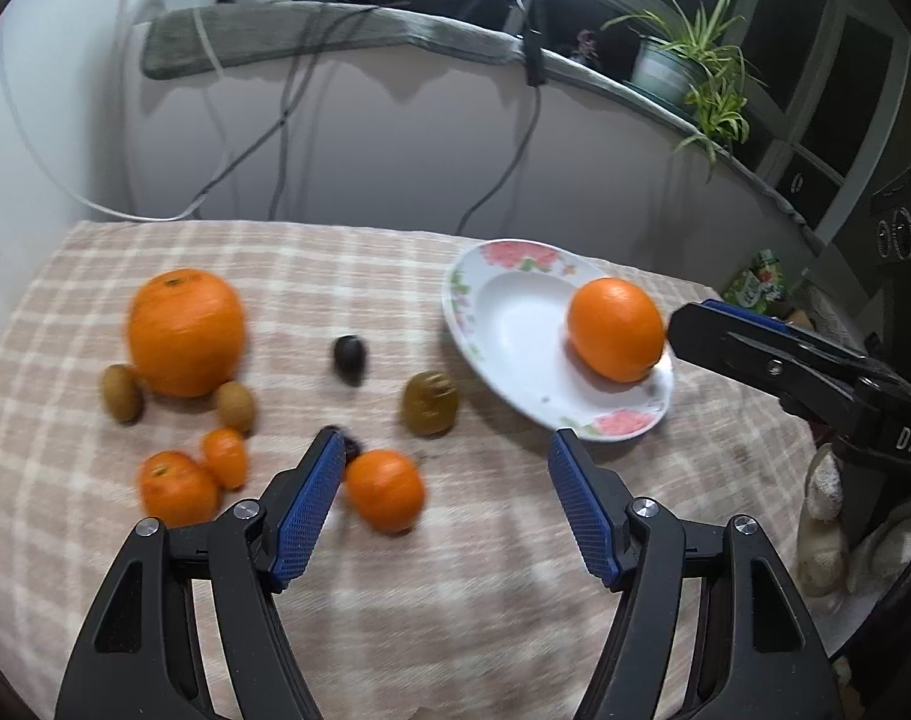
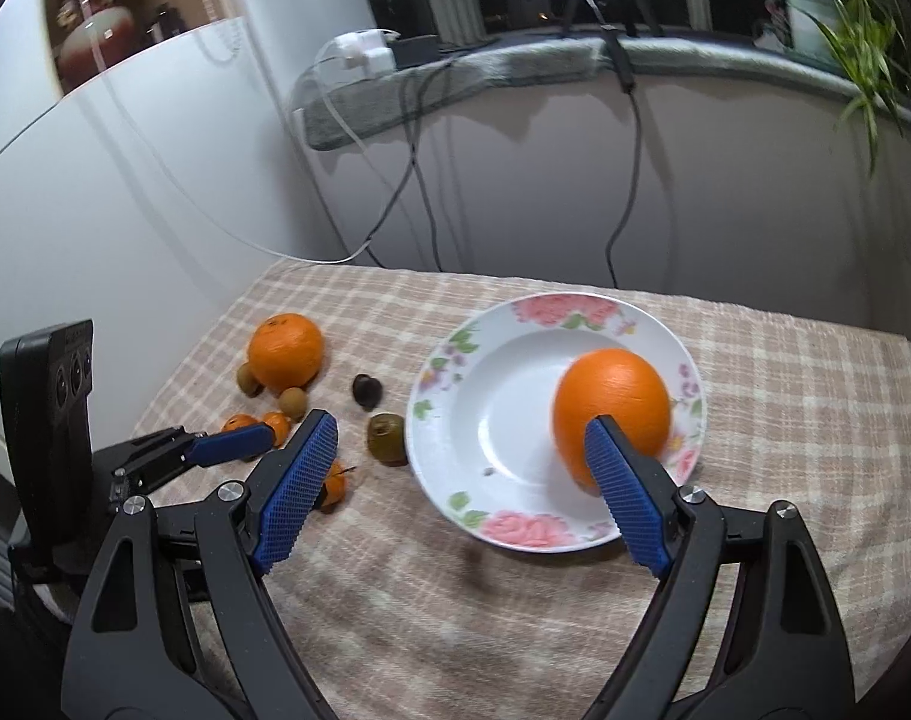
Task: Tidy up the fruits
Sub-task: 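Move the left gripper to a small mandarin and close on it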
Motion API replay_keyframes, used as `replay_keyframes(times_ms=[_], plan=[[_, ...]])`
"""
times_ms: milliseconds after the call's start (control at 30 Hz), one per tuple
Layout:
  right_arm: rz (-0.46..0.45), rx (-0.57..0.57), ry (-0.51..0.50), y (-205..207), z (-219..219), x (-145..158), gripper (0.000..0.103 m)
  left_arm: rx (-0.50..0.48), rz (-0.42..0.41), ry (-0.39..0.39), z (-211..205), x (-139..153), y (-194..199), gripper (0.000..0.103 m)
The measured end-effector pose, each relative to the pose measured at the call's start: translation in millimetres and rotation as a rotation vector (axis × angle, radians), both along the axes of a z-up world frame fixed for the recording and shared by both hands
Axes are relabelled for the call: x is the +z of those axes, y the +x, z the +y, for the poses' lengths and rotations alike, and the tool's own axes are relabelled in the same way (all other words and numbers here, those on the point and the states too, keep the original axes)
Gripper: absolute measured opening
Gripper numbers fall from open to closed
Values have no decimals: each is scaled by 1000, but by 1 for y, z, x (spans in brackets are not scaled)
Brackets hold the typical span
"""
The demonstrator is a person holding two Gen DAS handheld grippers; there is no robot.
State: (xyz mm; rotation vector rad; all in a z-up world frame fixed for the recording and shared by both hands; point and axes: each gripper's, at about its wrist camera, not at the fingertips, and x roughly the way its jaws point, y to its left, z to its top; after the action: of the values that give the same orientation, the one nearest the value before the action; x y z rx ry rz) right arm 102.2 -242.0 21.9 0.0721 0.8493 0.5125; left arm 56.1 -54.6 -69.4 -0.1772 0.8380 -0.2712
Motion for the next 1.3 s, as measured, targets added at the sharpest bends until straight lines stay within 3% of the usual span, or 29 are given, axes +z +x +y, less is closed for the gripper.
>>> replay_keyframes(times_ms=[233,467,633,1000,1300], plan=[[-25,100,-58,-18,33,-2,87,76,1,20,34,-5,-20,69],[7,172,-47,-26,57,-16,87,148,23,13,65,-13,-29,69],[26,216,-51,-30,74,-27,86,189,45,-3,82,-22,-27,59],[124,275,-67,-24,103,-59,64,220,86,-7,97,-43,-17,52],[168,272,-79,-12,116,-77,58,208,101,-13,97,-50,-7,49]])
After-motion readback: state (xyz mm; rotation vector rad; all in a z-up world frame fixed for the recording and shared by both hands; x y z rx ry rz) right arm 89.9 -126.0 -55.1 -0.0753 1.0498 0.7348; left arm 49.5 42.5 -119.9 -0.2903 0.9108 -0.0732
